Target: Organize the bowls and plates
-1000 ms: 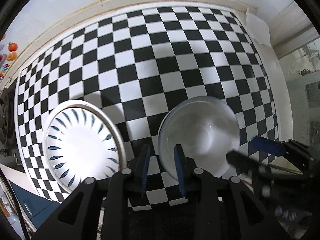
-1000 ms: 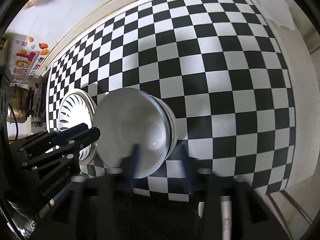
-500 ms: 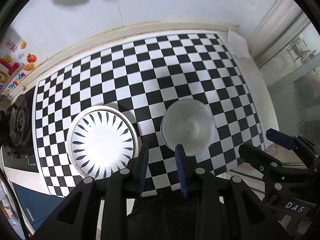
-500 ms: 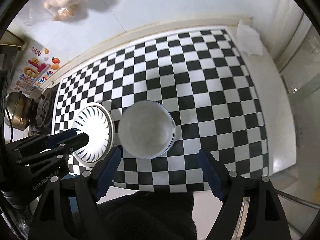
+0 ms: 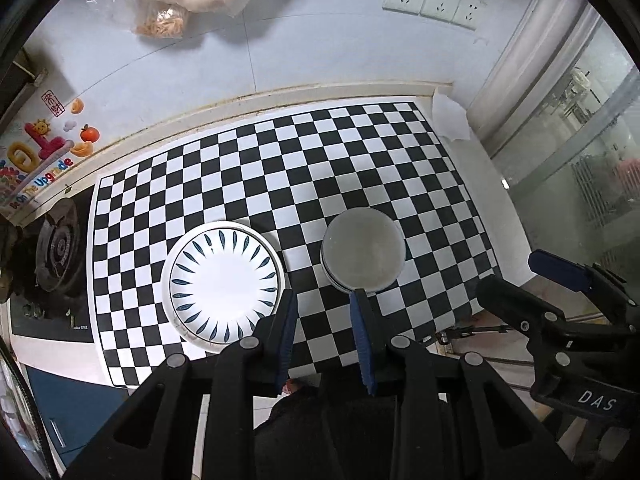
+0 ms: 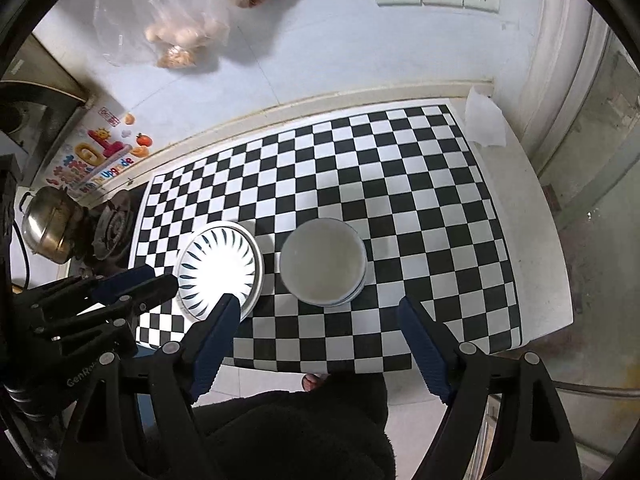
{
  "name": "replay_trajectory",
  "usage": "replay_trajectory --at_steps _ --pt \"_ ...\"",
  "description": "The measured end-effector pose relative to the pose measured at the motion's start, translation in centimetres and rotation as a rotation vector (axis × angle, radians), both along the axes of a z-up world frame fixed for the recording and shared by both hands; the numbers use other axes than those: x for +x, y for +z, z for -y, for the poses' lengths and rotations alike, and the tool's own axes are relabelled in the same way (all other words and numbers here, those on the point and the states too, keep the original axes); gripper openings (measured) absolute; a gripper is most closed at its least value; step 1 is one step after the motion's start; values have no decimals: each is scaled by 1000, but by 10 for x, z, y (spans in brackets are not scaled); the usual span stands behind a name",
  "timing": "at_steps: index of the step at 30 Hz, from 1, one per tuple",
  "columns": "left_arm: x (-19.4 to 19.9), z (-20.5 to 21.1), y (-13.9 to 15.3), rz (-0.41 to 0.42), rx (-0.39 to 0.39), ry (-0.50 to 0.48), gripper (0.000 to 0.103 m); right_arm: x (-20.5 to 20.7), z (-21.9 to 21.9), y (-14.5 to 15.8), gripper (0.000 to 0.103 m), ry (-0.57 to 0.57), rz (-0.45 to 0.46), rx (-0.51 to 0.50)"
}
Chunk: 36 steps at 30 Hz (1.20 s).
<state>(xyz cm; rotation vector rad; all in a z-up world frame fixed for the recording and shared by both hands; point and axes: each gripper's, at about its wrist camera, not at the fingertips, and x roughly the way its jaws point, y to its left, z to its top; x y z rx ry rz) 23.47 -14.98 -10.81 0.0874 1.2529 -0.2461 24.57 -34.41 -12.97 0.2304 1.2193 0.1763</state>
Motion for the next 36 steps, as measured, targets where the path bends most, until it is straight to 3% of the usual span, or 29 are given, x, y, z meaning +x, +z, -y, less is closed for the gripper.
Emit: replay_trajectory --at_steps 6,11,17,21,29,36 --pt "1 1 -11 -39 -37 11 27 -6 -3 5 87 8 6 7" --pt "23 -7 -47 -117 -77 65 27 0 -1 -9 88 -2 -27 6" --pt "62 -18 -106 -290 -180 133 26 32 15 -60 89 -35 -125 35" --pt "89 -18 -146 -396 -237 164 26 56 26 -105 89 -71 -190 124" --pt "129 -12 -200 -525 -267 185 26 97 34 -202 89 -96 -331 280" --pt "141 -3 -238 -613 -286 153 26 112 29 -249 89 -90 -380 344"
